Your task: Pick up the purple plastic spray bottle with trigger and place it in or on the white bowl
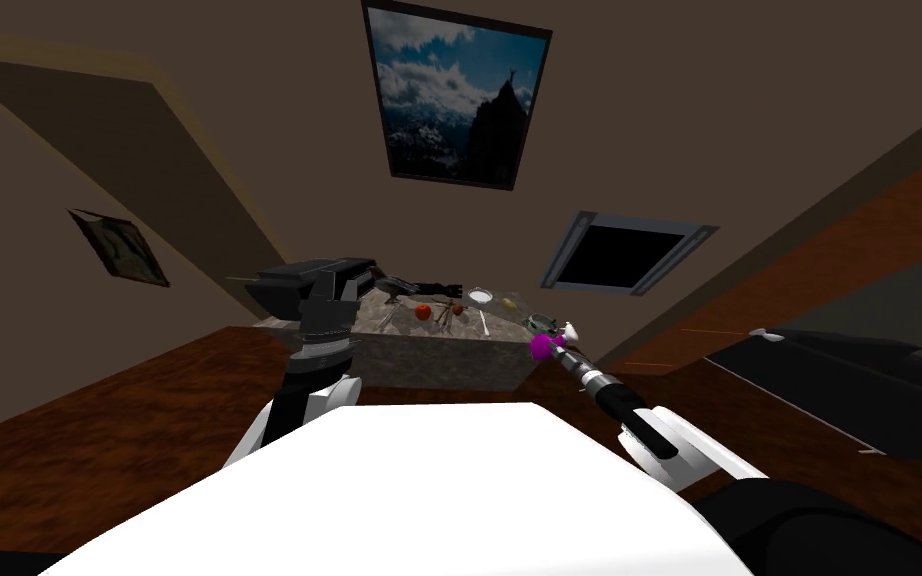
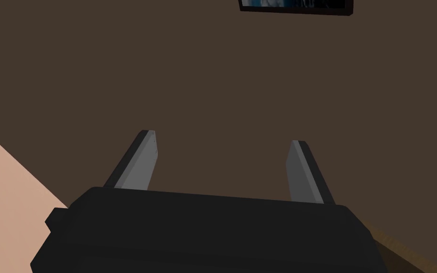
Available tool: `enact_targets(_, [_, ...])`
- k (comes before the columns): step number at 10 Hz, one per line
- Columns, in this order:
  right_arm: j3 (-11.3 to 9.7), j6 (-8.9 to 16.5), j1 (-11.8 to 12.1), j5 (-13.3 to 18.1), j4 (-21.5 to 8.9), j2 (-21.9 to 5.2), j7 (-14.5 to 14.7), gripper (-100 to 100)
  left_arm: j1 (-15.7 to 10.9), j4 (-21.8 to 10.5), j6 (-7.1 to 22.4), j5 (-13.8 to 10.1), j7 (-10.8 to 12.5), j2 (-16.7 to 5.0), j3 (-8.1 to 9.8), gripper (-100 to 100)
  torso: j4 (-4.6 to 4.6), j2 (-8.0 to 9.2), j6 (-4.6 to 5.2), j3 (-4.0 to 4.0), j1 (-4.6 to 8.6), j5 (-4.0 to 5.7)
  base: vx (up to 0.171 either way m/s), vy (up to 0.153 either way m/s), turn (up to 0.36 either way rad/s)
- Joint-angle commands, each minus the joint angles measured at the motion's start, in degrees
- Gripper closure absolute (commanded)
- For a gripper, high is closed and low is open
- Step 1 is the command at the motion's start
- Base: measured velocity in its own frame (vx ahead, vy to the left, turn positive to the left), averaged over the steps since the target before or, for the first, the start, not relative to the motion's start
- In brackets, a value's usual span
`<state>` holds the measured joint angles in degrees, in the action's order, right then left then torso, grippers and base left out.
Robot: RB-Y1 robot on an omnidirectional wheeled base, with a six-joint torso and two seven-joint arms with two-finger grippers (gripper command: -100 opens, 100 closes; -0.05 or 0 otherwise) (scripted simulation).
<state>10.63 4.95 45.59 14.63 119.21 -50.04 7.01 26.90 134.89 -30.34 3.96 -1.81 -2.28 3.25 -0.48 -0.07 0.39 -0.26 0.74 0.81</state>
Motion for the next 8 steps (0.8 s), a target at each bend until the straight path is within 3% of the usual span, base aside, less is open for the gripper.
enact_targets(1, [1.06,0.48,-0.13,-0.17,0.04,-2.23,-0.68,100,0.0,0.0,0.0,0.0,0.0,0.0,0.0,0,0.0,0.0,0.0,0.0,0.0,0.0,0.082,-0.066,0.019])
enact_targets(8, [5.77,1.67,-2.12,0.21,-2.43,-12.37,-2.99,100,0.0,0.0,0.0,0.0,0.0,0.0,0.0,0,0.04,-0.03,-0.12,0.0,-0.11,-0.12,0.09,-0.068,0.023])
